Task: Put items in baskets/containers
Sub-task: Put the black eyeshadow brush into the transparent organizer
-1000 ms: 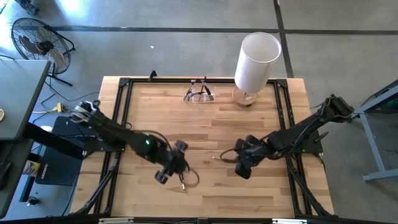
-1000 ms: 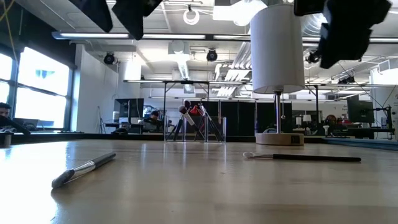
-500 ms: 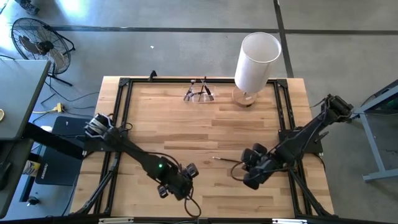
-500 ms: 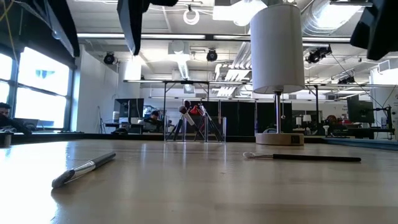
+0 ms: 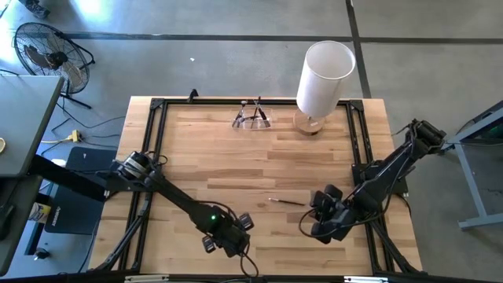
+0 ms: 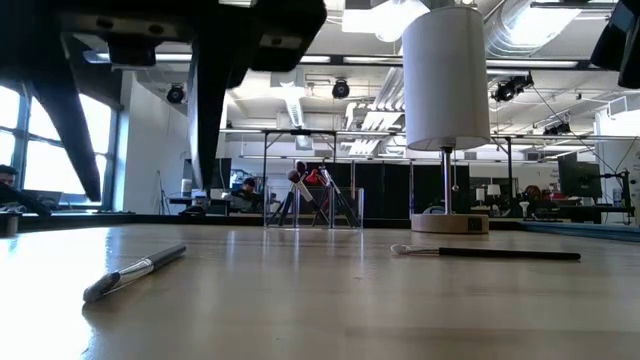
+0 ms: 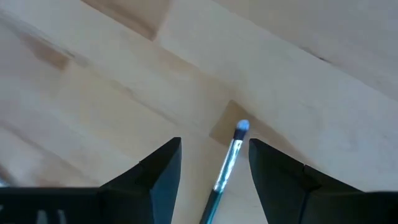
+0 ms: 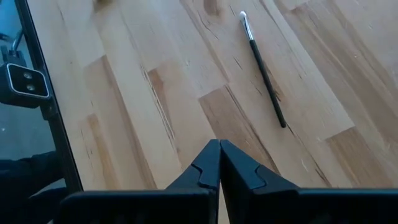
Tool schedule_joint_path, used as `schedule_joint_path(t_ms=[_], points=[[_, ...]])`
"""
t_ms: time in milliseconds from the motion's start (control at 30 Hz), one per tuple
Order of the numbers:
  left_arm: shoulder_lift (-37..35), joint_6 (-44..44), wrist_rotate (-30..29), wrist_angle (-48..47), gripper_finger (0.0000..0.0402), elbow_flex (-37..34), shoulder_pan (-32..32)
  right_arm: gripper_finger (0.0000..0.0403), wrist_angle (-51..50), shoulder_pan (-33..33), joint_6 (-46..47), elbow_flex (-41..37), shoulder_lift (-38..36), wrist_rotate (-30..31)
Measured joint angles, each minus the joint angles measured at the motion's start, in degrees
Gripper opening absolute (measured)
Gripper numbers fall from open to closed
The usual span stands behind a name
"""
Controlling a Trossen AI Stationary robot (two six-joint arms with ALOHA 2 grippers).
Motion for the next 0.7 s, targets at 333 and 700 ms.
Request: schedule_joint_path(t_ms=[333, 700], points=[[4.17, 0.31, 1.00, 0.53, 0.0181, 0.00, -0.47, 0.0004, 0.02, 0.63, 0.91, 0.00, 0.00, -0.02], [5.40, 1.34, 1.59, 1.28, 0.0147, 0.07, -0.52, 0.0006, -0.39, 0.61, 0.87, 0.00, 0.02, 0.19]])
